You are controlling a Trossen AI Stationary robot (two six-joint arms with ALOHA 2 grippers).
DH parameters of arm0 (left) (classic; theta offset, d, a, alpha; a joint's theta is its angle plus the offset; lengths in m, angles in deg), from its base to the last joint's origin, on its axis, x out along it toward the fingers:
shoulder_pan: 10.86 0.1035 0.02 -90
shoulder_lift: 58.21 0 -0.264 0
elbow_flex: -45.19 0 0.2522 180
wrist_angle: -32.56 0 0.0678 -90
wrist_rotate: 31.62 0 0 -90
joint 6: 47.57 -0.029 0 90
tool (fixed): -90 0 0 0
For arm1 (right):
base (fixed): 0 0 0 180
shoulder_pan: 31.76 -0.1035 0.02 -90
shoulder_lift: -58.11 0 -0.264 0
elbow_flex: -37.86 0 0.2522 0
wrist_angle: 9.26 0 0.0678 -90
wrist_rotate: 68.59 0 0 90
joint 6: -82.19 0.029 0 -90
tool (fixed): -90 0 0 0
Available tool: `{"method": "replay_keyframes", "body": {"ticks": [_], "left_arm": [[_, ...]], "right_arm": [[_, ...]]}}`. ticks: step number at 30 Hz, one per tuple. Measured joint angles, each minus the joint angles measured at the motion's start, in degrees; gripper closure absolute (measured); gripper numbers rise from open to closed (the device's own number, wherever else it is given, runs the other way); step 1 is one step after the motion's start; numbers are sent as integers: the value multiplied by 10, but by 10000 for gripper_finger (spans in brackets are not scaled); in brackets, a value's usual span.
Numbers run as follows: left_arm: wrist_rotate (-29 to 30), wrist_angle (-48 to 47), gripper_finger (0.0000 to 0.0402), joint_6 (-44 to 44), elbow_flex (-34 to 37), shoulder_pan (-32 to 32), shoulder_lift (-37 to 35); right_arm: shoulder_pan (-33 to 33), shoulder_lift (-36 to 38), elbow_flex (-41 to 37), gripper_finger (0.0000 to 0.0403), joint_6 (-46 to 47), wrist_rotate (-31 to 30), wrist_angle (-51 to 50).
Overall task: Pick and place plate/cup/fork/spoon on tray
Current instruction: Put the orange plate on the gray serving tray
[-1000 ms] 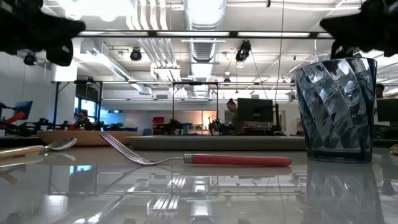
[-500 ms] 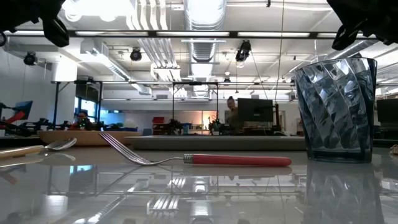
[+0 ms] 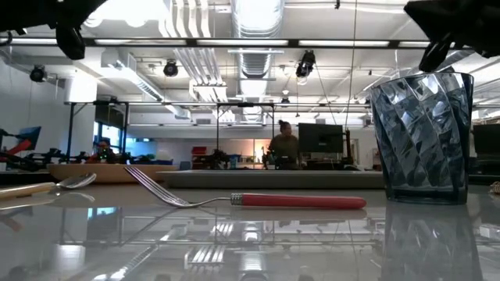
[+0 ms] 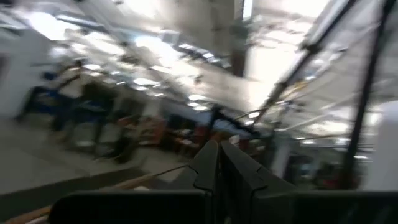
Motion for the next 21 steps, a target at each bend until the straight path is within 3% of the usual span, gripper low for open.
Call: {"method": "replay_keyframes", "body": {"ticks": [3,7,13,21], "left_arm": [[69,1,402,-1,-20,0,45],[93,0,402,-17,-57,4,111],[182,-50,402,-29,-127,24,203],[196,-92,402,-25,-195,61,288]], "right_arm": [[0,0,0,394,-31,-27,0],[0,0,0,394,-77,-27,16],[0,0,0,394,-138,-27,72],[0,0,14,394,-156,-27,75]]}}
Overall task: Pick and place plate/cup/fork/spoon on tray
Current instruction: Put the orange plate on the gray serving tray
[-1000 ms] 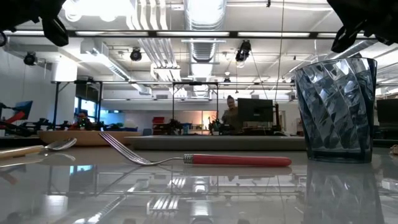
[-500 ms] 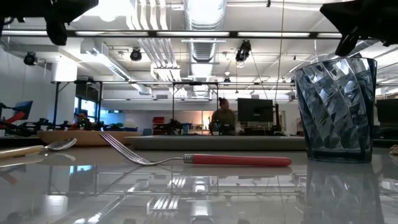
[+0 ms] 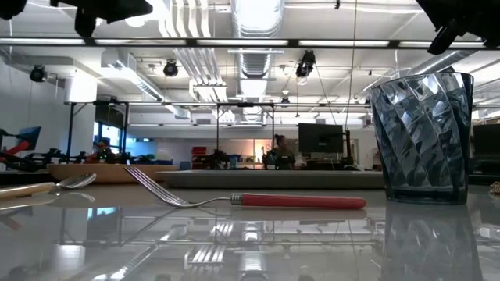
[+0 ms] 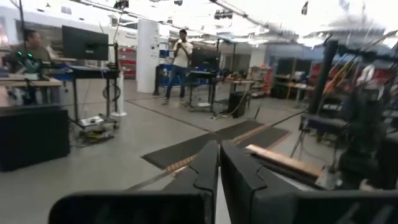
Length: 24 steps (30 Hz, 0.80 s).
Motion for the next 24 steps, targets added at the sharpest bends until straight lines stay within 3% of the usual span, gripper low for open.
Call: {"method": "replay_keyframes", "body": {"ticks": [5,9,20,24], "left_arm": [[0,-23,402,21,-23,28,46],[-14,-140,402,104,-58,63,75],[-329,-597,402,436,-189,255,166],[-413,-679,402,487,-194,308,209]], "right_arm": [[0,0,1,394,-1,0,-1],[0,0,1,394,-6,0,-1],[0,0,2,394,0,0,-5],[0,0,2,394,6,0,-14]]}}
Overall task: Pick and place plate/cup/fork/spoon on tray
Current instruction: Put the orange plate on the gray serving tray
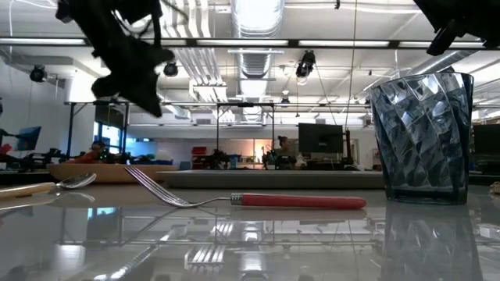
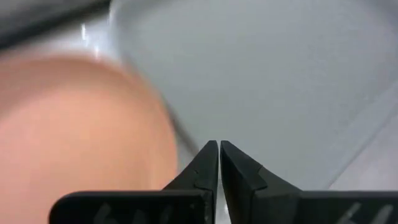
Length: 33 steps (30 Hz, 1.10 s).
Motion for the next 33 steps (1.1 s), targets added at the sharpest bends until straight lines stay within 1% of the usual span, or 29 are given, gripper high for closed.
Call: {"method": "replay_keyframes", "body": {"ticks": [4,6,9,13,20,23,26,31,33], "left_arm": [[-80,-57,402,9,0,44,47],[-106,-83,402,8,-3,60,72],[-113,-112,402,-8,-10,70,105],[-128,-114,402,-35,-24,70,131],[-183,-113,398,-79,-38,70,139],[-186,-114,376,-83,-34,70,134],[-182,-113,340,-87,-34,70,134],[-154,-103,274,-88,-28,70,135],[-145,-89,255,-88,-18,70,136]], "right_arm": [[0,0,0,394,4,0,-8],[0,0,0,394,4,0,-8],[0,0,0,394,4,0,-9],[0,0,0,394,4,0,-11],[0,0,0,394,3,0,-15],[0,0,0,394,3,0,-18],[0,0,0,394,3,0,-19],[0,0,0,394,3,0,-20],[0,0,0,394,3,0,-20]]}}
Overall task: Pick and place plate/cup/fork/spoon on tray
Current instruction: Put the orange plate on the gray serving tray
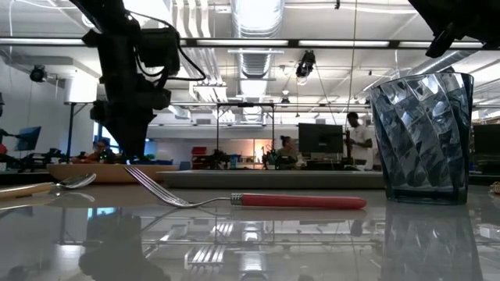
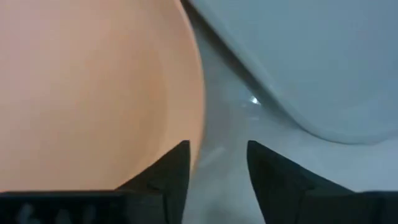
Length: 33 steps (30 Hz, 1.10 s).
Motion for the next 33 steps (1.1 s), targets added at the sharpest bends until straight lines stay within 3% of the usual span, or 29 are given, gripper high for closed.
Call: {"method": "replay_keyframes", "body": {"ticks": [21,25,33], "left_arm": [[34,48,243,-9,54,0,0],[35,48,276,-13,57,0,0],[41,65,387,-11,85,-1,0]], "right_arm": [[0,0,0,394,0,0,0],[0,0,0,394,0,0,0],[0,0,0,394,0,0,0]]}}
